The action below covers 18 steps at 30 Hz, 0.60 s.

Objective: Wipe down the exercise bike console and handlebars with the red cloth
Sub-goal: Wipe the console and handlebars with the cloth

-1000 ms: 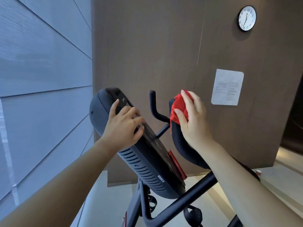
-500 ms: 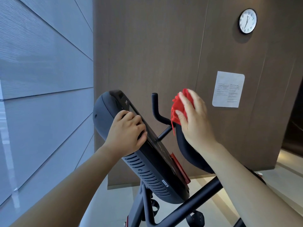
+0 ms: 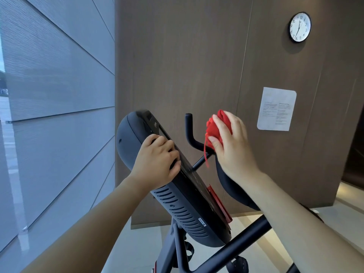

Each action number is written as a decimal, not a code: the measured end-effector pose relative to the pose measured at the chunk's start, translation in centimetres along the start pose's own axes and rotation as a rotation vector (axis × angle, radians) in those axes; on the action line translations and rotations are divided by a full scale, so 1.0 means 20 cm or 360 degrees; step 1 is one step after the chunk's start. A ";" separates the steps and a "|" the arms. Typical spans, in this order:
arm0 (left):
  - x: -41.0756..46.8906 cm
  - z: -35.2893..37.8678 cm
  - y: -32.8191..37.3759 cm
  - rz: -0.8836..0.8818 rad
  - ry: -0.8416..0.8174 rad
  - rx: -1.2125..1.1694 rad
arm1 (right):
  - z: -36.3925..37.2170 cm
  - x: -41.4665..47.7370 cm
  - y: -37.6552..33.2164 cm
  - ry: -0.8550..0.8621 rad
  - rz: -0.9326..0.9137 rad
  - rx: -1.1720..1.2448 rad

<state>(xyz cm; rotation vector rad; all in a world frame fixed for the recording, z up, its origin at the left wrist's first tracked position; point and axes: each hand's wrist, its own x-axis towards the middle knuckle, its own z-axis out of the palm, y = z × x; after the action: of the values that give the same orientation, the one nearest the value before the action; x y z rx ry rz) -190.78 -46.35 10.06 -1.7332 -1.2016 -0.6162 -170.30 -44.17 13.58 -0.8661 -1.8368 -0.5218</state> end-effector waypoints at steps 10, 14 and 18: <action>0.00 0.00 0.00 -0.0004 -0.0018 -0.0001 | -0.01 -0.22 0.06 0.0000 0.0245 0.0308; 0.00 0.00 0.01 -0.0021 -0.0015 -0.0006 | -0.04 -0.13 0.09 0.0100 0.0190 0.0294; 0.00 -0.01 0.00 -0.0013 -0.0024 -0.0018 | 0.00 -0.19 0.05 0.0006 0.0228 0.0400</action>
<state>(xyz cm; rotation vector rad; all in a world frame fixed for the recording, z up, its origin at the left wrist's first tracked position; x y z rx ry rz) -190.73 -46.48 10.03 -1.7463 -1.2183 -0.6167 -168.55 -44.70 10.13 -0.8158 -1.7753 -0.1972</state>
